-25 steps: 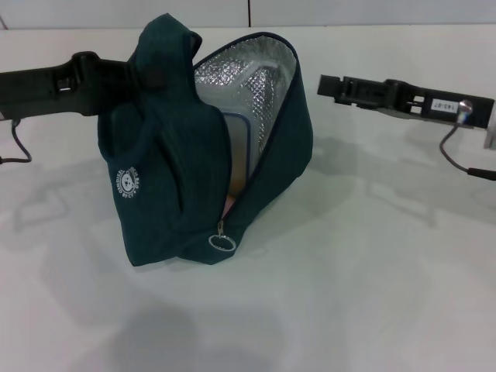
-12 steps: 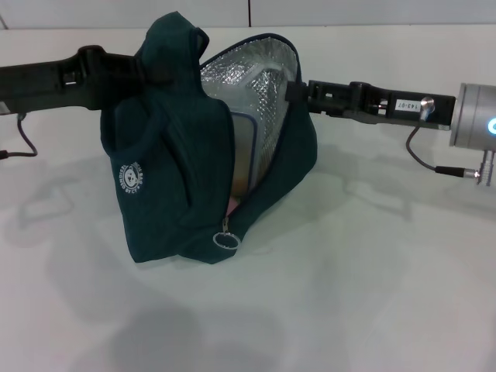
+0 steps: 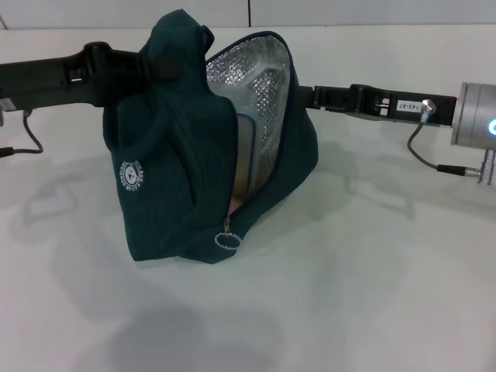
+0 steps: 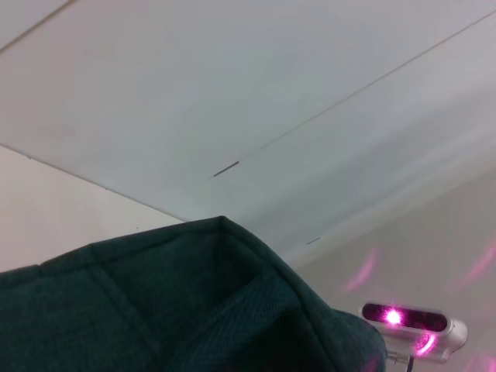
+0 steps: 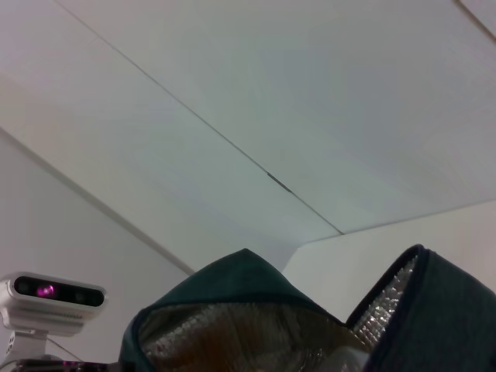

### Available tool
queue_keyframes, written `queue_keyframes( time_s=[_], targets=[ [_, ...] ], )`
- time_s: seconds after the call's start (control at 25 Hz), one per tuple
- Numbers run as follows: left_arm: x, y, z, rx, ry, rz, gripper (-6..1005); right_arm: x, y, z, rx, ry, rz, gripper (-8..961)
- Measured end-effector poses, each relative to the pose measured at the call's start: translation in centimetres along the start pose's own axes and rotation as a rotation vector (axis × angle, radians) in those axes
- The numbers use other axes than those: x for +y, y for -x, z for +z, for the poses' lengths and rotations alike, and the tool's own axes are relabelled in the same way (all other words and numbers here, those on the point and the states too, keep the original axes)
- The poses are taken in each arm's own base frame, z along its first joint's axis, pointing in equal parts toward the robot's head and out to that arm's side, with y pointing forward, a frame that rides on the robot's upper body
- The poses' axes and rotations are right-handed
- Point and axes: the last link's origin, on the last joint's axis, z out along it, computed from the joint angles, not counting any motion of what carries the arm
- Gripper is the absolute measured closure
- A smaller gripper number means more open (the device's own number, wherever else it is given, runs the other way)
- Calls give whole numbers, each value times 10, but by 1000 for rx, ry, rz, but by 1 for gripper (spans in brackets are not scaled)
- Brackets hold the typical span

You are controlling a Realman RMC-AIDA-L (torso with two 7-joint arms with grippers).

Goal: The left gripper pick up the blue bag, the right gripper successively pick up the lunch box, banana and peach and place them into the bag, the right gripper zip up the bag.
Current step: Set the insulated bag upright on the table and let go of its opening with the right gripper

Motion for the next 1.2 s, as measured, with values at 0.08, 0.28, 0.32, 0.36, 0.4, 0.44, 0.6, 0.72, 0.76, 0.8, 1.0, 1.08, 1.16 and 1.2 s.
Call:
queue_keyframes(
  time_s=[0.08, 0.28, 0.32, 0.36, 0.4, 0.44, 0.6, 0.72, 0.76, 0.8, 1.0, 1.08, 1.16, 1.2],
  targets=[
    [0, 0, 1, -2, 1, 2, 962, 0, 0, 0, -4, 0, -9, 471],
    [1, -1, 2, -5, 3, 3, 962, 0, 1, -2, -12, 5, -26, 700],
    [1, -1, 2, -5, 3, 4, 962, 0, 1, -2, -12, 5, -27, 739],
    [1, -1, 2, -6, 3, 4, 962, 0, 1, -2, -12, 6, -31, 779],
    [1, -1, 2, -6, 3, 3, 961, 1, 0, -2, -12, 7, -36, 818],
    [1, -1, 2, -6, 3, 3, 961, 1, 0, -2, -12, 8, -40, 858],
    [1, 0, 2, -8, 6, -1, 960, 0, 0, -5, -17, 8, -56, 893],
    [1, 1, 2, -8, 7, -2, 961, 0, -1, -6, -18, 7, -57, 919],
    [1, 1, 2, -8, 6, -3, 961, 0, -2, -6, -18, 7, -57, 928],
    [1, 2, 2, -7, 6, -4, 962, 0, -2, -7, -19, 8, -57, 937],
    [0, 2, 1, -6, 5, -6, 961, 3, -5, -13, -46, 41, -73, 949],
    [0, 3, 0, -5, 4, -7, 961, 4, -7, -17, -59, 54, -78, 946],
    [-1, 3, 0, -2, 2, -10, 961, 2, -9, -23, -72, 48, -75, 943],
    [-1, 4, -1, -2, 2, -11, 961, 1, -10, -27, -80, 41, -70, 941]
  ],
)
